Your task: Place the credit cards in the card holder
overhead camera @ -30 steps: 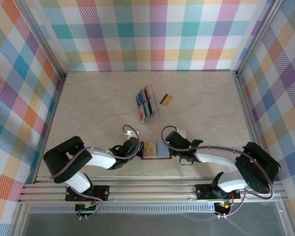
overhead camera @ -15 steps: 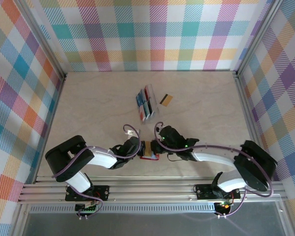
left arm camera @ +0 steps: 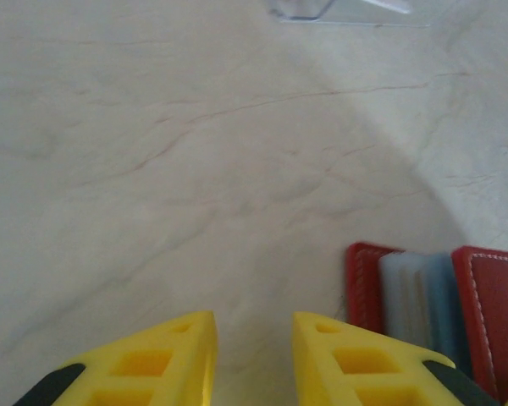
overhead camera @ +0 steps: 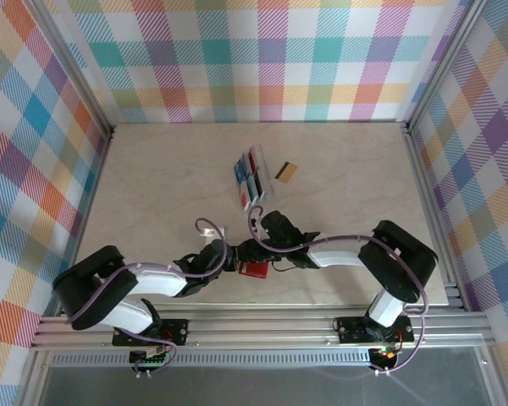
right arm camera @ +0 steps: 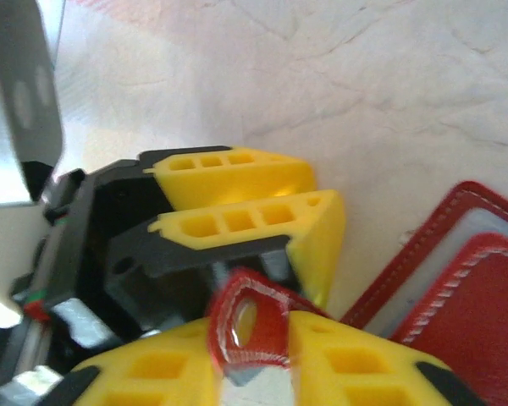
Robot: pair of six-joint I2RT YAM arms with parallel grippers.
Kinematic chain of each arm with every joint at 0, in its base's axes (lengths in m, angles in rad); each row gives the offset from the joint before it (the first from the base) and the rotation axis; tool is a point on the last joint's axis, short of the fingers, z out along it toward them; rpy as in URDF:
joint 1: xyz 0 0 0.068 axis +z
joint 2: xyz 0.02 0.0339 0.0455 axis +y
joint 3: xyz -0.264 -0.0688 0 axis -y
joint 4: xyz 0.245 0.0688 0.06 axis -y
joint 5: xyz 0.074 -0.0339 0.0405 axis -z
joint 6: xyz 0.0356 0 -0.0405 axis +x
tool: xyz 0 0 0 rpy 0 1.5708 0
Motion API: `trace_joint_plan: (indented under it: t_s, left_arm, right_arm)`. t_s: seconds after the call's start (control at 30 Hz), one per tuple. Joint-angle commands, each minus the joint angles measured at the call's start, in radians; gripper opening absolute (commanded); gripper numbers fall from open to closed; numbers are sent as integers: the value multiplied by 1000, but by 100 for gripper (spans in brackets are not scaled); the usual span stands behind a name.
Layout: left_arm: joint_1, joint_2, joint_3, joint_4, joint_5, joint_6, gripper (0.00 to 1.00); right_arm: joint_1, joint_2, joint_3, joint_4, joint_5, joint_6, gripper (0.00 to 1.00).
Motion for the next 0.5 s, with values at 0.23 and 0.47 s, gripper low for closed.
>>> trace_joint_plan:
  t_s: [0.23,0.47]
  left_arm:
    - [-23,-423,-88,-387,6,-49,37]
    - [-24,-562,-57,-456,15,-46,39]
  right_arm:
    - [-27,87,101,-8,-97,-31,67]
    - [-32,63,225,-215,-130,-121,75]
